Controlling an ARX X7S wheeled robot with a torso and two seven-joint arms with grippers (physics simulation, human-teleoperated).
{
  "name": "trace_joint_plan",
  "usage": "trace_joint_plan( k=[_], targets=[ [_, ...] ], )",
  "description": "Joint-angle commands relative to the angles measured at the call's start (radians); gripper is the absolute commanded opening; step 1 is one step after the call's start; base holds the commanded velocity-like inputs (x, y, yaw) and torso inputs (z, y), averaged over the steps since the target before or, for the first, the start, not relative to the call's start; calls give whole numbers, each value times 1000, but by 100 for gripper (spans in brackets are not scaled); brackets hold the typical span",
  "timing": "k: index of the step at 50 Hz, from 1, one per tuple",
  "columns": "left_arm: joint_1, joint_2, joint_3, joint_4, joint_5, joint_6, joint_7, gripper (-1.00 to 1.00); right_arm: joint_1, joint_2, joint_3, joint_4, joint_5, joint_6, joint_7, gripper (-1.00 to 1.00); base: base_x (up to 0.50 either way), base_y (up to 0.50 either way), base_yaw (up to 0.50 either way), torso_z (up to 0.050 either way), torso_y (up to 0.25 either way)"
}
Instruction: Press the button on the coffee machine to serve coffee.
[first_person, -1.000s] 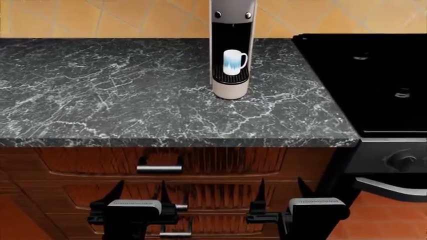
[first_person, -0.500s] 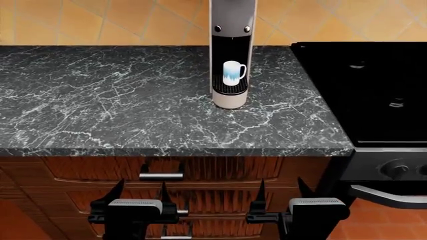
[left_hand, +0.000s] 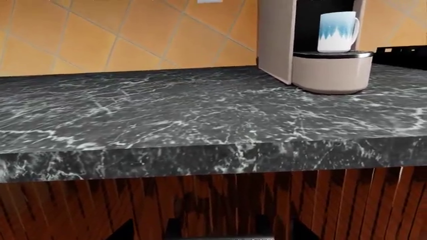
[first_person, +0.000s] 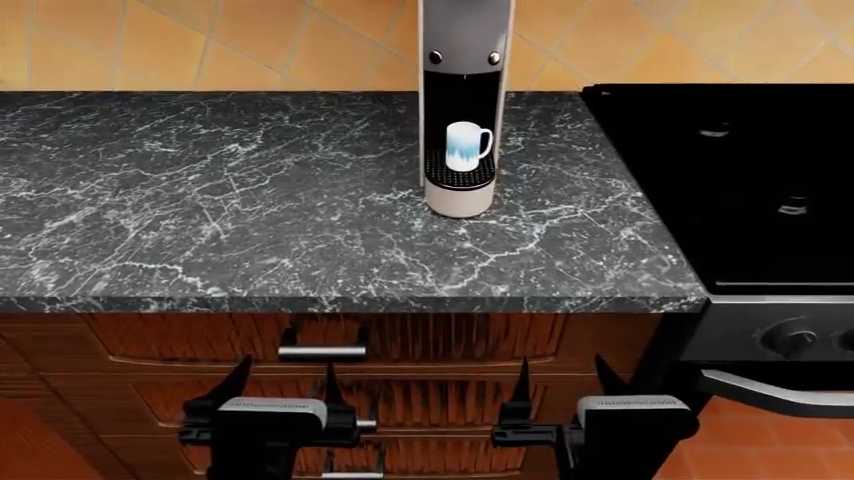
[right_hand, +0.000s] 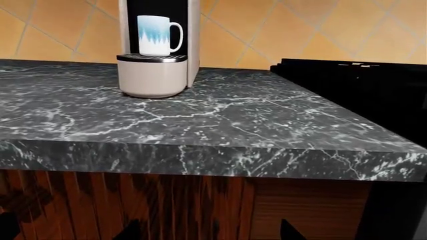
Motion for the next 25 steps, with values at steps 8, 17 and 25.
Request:
trace_joint_plan(
  k=[8,17,25],
  targets=[
    [1,11,-26,34,-82,-41,-21,100,-5,2,14,-39,40,26,27,100,0,0,0,0,0],
    [-39,-35,-4,311,-105,-334,-53,100,48,92,31,-399,49,374,78,100,0,0,0,0,0],
    [-164,-65,-49,510,-205,-606,-85,100,169,145,83,-656,117,695,99,100,0,0,0,0,0]
  ],
)
